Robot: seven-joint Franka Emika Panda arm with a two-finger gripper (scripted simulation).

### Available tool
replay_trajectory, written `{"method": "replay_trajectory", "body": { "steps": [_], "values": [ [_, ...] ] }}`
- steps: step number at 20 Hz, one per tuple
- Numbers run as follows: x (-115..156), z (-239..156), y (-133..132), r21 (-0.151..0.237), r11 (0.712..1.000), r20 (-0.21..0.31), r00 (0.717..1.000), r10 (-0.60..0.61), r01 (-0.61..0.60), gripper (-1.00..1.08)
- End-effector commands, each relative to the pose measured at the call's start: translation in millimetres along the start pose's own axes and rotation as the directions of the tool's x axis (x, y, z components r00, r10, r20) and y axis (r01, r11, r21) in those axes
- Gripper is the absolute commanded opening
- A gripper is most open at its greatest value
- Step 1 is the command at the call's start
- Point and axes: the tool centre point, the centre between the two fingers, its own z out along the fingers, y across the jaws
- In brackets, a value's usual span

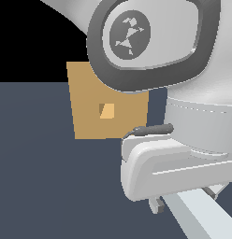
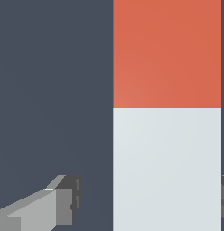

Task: Insert the peg into the horizontal hole in a box.

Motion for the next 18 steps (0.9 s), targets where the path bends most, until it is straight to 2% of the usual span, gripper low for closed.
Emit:
{"method": "replay_trajectory", "body": {
  "steps": [1, 3, 4, 18],
  "values": [
    [-0.4, 0.7, 1.5, -0.002, 1.0, 0.001, 1.0, 0.0, 0.0, 1.0],
    [-0.6, -0.4, 1.9, -0.002, 1.0, 0.001, 1.0, 0.0, 0.0, 1.0],
    [-0.6, -0.4, 1.9, -0.002, 1.0, 0.001, 1.0, 0.0, 0.0, -1.0],
    [0.2, -0.5, 0.3, -0.001, 1.0, 0.001, 1.0, 0.001, -0.001, -1.0]
  ]
}}
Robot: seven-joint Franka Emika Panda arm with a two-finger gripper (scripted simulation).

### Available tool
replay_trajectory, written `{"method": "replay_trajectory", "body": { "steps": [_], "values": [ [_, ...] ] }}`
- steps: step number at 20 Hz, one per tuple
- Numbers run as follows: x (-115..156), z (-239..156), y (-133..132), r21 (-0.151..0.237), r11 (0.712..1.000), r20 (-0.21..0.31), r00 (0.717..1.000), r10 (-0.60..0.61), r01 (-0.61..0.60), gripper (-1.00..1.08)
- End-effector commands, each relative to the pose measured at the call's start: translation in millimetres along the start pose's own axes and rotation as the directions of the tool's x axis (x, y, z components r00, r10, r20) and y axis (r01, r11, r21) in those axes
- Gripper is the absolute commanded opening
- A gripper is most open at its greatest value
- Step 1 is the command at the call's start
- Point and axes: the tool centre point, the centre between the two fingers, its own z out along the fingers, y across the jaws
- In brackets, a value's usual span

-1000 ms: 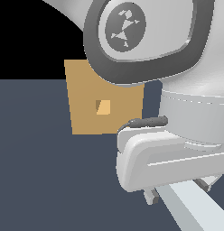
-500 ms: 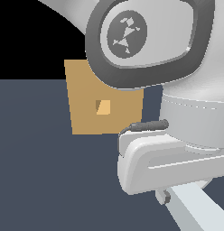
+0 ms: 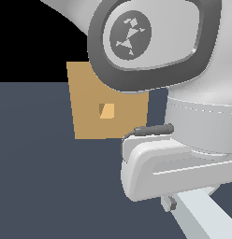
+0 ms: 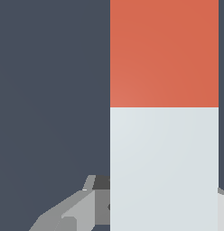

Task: Insert the peg into the horizontal hole in a box.

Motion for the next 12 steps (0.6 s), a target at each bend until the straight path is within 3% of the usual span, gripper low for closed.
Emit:
{"method": "replay_trajectory", "body": {
  "steps": [1, 12],
  "values": [
    [0.9, -1.1, -1.1, 0.0, 1.0, 0.0, 1.0, 0.002, -0.002, -1.0],
    [12.3, -12.9, -20.7, -0.001, 1.0, 0.0, 1.0, 0.028, -0.028, -1.0]
  ]
}}
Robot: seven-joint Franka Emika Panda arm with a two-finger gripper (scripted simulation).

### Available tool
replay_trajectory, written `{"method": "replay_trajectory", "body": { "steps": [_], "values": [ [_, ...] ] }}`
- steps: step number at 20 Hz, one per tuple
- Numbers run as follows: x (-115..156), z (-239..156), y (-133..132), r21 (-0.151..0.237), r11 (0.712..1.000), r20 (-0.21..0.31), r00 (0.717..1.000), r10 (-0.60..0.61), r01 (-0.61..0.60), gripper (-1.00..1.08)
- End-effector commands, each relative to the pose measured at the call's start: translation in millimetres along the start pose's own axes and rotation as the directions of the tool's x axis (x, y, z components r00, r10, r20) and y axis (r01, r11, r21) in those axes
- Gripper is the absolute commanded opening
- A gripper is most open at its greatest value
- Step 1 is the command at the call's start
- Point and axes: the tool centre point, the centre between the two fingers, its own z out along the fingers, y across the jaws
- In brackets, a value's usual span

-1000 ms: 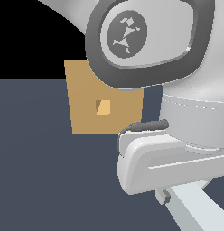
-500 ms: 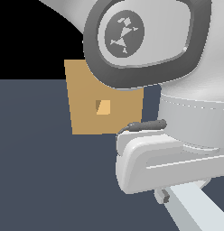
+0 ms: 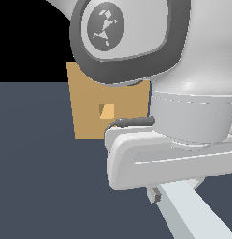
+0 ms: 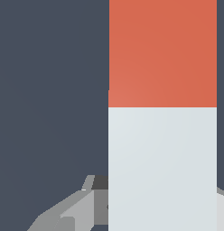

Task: Insert the peg into the horizontal hole in a box.

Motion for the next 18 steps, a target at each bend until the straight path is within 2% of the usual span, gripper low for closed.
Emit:
{"method": "replay_trajectory", "body": {
  "steps": [1, 18],
  "values": [
    [3.5, -7.4, -5.3, -0.005, 1.0, 0.002, 1.0, 0.009, -0.009, -1.0],
    [48.8, -51.2, -74.9, -0.006, 0.994, 0.001, 0.994, 0.11, -0.11, -1.0]
  ]
}}
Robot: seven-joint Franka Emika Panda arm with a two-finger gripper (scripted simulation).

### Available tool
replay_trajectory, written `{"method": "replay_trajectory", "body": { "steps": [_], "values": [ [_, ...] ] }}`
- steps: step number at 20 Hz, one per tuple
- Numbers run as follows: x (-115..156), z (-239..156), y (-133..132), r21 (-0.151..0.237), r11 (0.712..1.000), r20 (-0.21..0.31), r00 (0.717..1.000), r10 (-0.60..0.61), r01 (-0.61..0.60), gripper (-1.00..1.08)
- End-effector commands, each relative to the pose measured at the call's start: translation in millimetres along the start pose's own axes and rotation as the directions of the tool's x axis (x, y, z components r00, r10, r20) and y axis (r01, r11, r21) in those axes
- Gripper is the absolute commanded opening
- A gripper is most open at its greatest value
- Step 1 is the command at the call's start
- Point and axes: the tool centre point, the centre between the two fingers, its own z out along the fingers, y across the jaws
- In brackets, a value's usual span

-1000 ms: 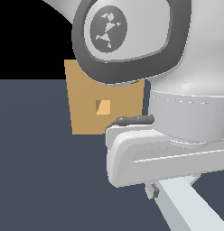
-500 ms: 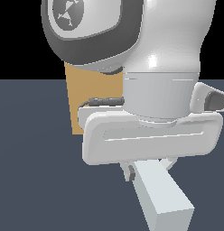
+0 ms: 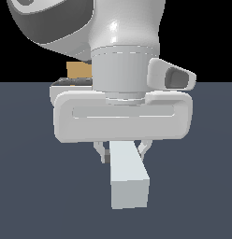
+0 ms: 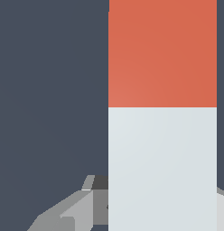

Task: Insert the peg into the horizontal hole in a box.

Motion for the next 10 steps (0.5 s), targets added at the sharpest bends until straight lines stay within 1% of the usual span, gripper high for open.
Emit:
{"method": "replay_trajectory", "body": {
  "steps": [1, 10],
  "values": [
    [5.9, -9.0, -9.1, -0.005, 1.0, 0.001, 1.0, 0.015, -0.015, -1.0],
    [21.1, -24.7, -32.3, -0.005, 0.999, 0.001, 0.999, 0.05, -0.05, -1.0]
  ]
}}
